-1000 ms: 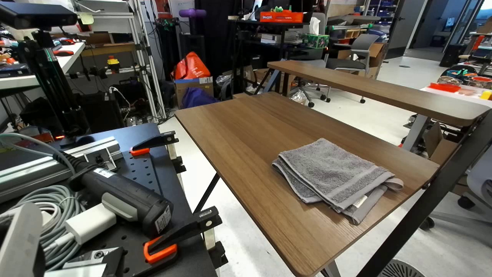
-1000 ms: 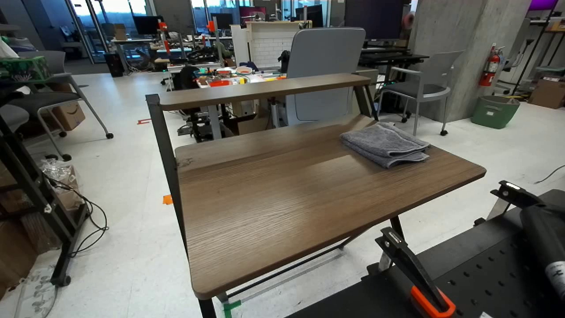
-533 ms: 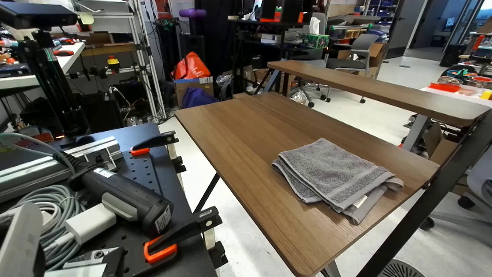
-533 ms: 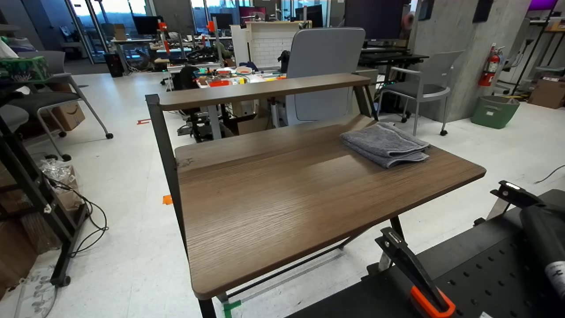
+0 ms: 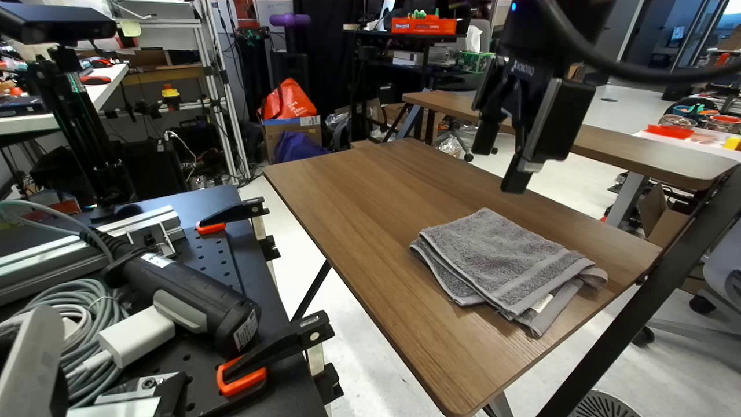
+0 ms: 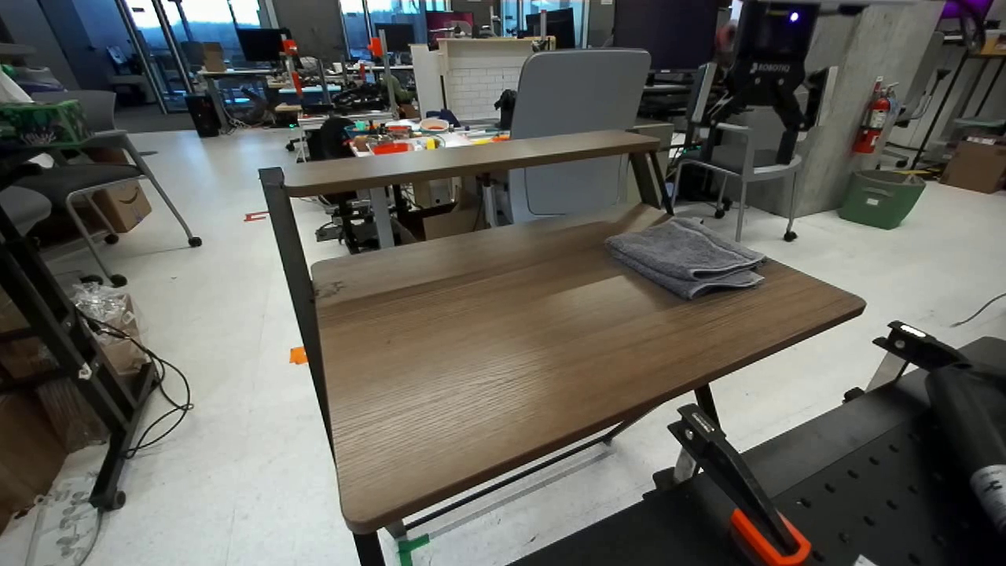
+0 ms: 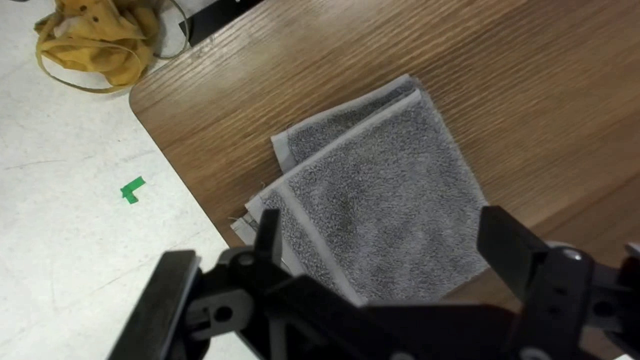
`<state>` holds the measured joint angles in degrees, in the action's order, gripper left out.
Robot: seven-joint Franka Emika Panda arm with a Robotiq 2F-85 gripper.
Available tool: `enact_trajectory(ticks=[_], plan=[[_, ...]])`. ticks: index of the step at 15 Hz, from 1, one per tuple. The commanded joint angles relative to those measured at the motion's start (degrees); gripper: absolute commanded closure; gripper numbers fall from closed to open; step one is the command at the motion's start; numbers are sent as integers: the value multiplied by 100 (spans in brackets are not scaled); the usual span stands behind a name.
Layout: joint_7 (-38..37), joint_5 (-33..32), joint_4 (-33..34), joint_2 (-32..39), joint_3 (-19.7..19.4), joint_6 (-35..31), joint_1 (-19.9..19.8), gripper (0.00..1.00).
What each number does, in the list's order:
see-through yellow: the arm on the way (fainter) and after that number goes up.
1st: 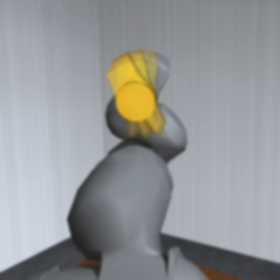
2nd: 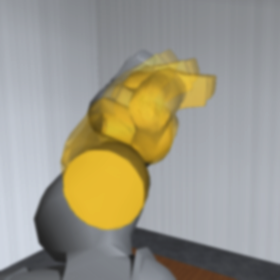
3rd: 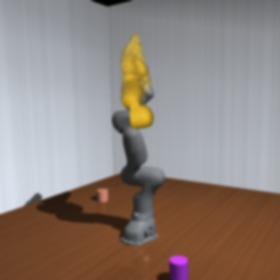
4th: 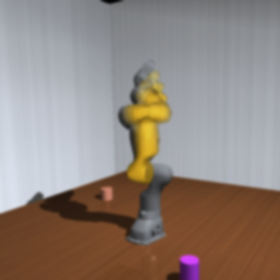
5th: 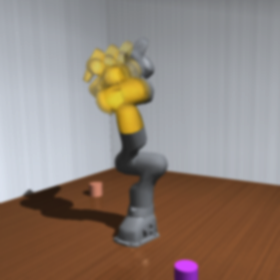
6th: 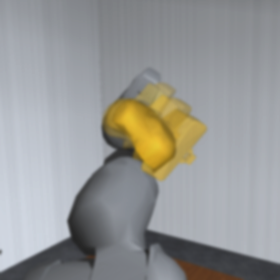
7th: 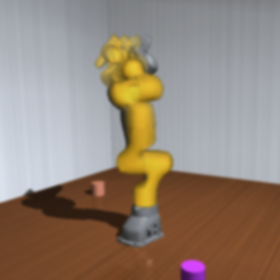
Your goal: Move the towel to the left
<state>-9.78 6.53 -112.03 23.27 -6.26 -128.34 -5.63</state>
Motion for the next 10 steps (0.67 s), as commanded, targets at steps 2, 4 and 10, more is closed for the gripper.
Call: enact_trajectory(ticks=[2,4,10], plan=[[-312,147,927,1104,6,-74,-25,0],[-525,48,1142,1433,-49,-163,52,0],[-899,8,1752,2288,-81,-384,164,0]])
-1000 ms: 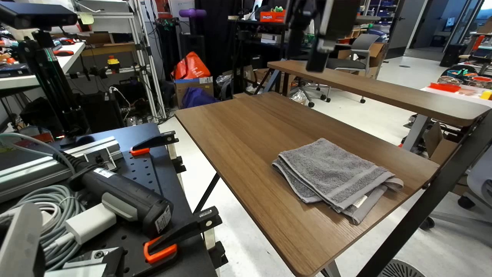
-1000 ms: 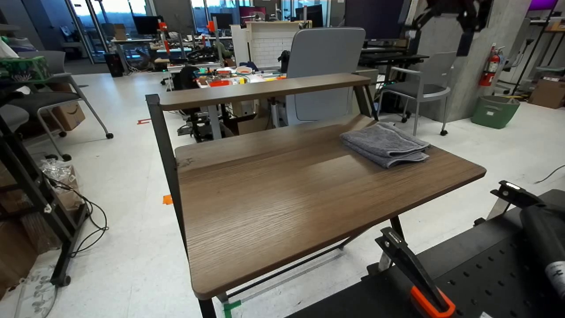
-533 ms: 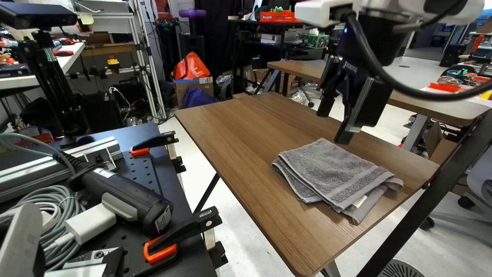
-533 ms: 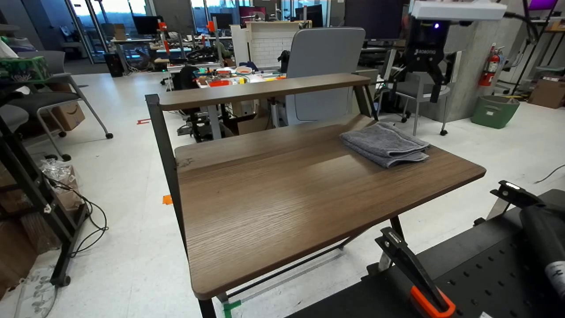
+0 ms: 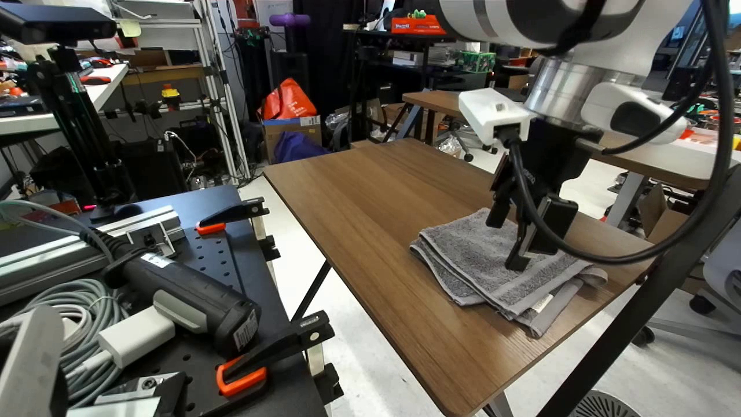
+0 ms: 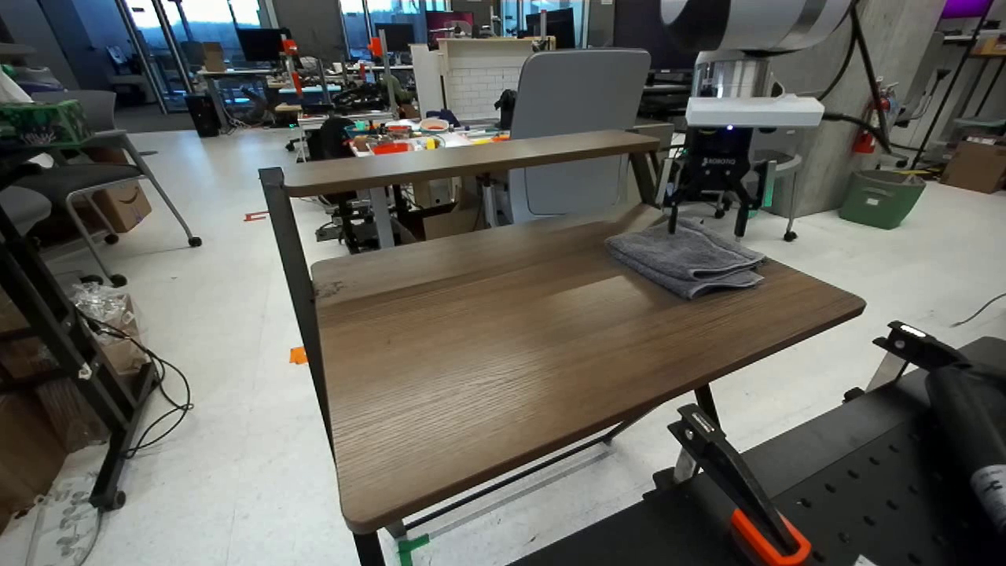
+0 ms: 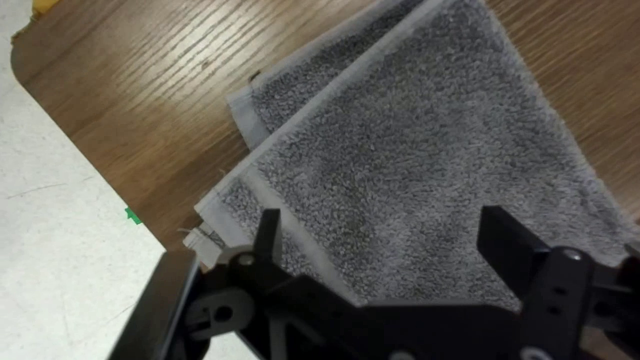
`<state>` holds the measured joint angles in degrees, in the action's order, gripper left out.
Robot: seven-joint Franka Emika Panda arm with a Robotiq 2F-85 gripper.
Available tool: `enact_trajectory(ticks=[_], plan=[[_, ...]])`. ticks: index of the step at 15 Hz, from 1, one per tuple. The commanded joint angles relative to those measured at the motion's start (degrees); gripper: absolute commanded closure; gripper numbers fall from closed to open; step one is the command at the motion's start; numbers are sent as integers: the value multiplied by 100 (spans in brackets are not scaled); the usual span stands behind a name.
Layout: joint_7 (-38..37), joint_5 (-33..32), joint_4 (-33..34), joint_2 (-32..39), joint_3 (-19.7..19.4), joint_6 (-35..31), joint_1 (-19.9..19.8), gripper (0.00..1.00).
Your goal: Move the towel to the left
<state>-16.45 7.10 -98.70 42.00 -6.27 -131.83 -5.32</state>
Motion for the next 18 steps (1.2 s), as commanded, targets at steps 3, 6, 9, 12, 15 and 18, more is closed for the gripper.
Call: enact_trajectory(ticks=[3,6,9,12,15,18], plan=[[-334,-104,695,739,-78,28,267,0],[-408,-164,951,971,-43,99,480,0],[-495,-338,1134,1105,-23,140,783,0],[-612,-554,1410,1286,45,315,1164,0],[-656,-760,1735,1495,123,535,1510,0],[-706,-953,2031,1669,169,783,1859,0]])
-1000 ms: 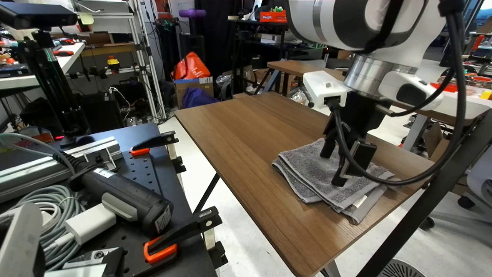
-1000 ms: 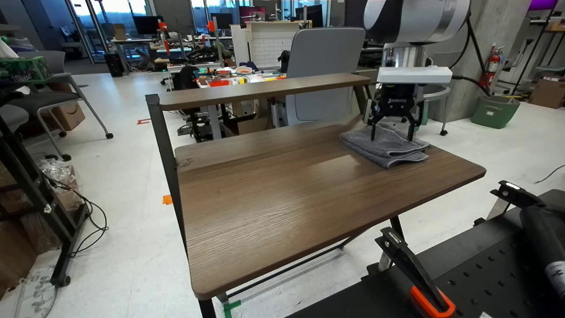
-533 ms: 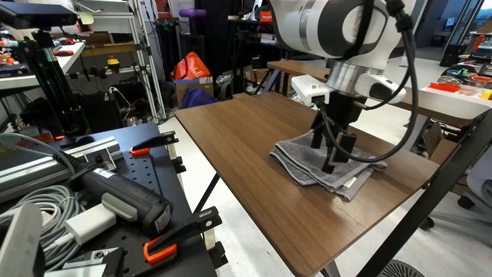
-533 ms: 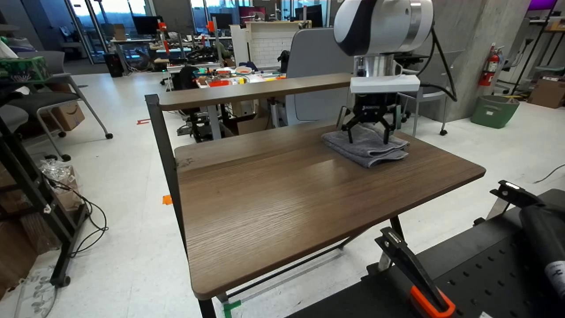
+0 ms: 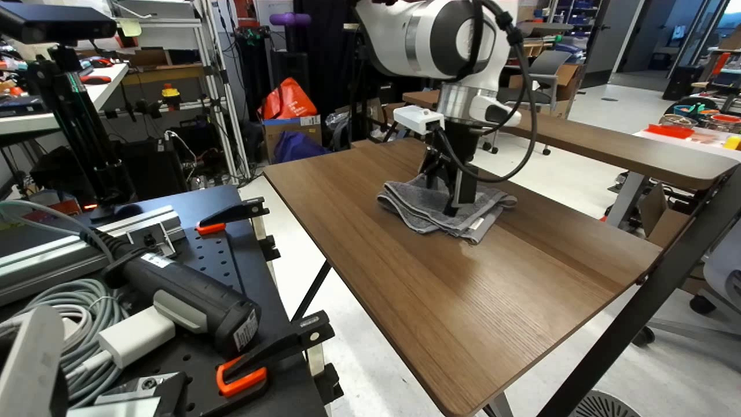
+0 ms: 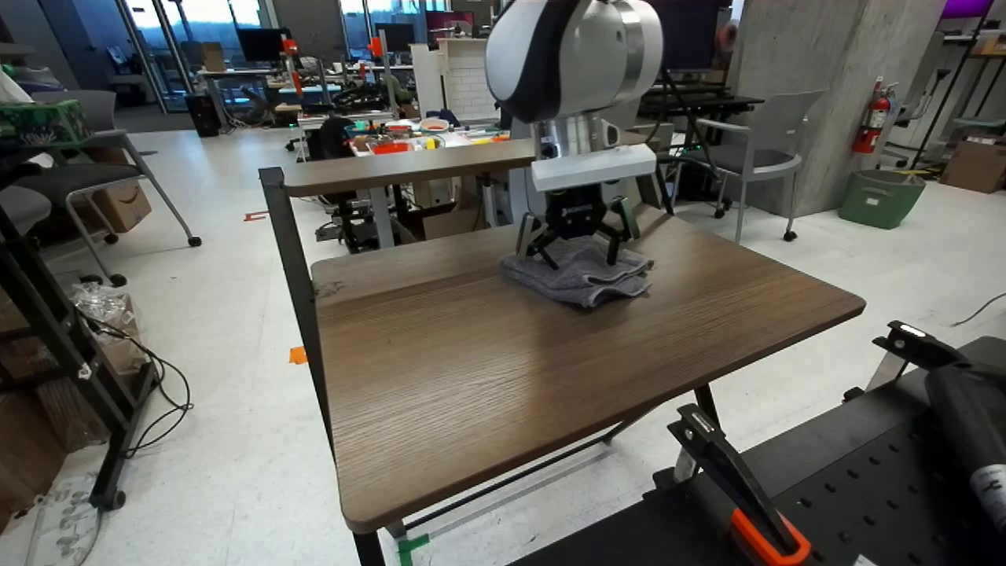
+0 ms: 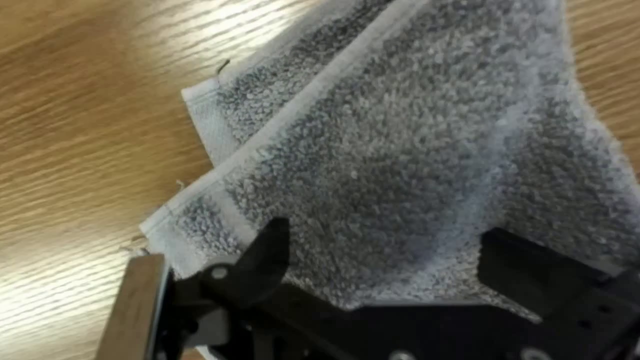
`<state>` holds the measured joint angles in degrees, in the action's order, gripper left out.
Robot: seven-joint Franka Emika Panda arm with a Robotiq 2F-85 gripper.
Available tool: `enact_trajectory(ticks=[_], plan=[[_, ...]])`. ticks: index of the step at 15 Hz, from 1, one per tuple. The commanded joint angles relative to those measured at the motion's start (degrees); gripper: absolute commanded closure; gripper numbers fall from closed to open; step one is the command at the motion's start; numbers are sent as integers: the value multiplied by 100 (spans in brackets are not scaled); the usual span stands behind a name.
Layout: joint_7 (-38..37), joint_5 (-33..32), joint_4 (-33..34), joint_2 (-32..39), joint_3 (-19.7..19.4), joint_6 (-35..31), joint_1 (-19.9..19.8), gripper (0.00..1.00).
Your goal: Move the towel to the left
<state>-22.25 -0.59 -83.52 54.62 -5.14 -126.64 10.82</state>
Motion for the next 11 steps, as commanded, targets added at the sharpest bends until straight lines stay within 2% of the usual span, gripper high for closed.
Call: enact_trajectory(ticks=[1,5,9,10,11], plan=[[-123,-228,592,444,66,331,326,0],[-136,-273,663,170,95,489,540,0],[-10,-371,250,-562,114,546,660,0],[-79,-299,591,-115,159,374,580,0],[-79,-321,555,-248,173,445,591,0]])
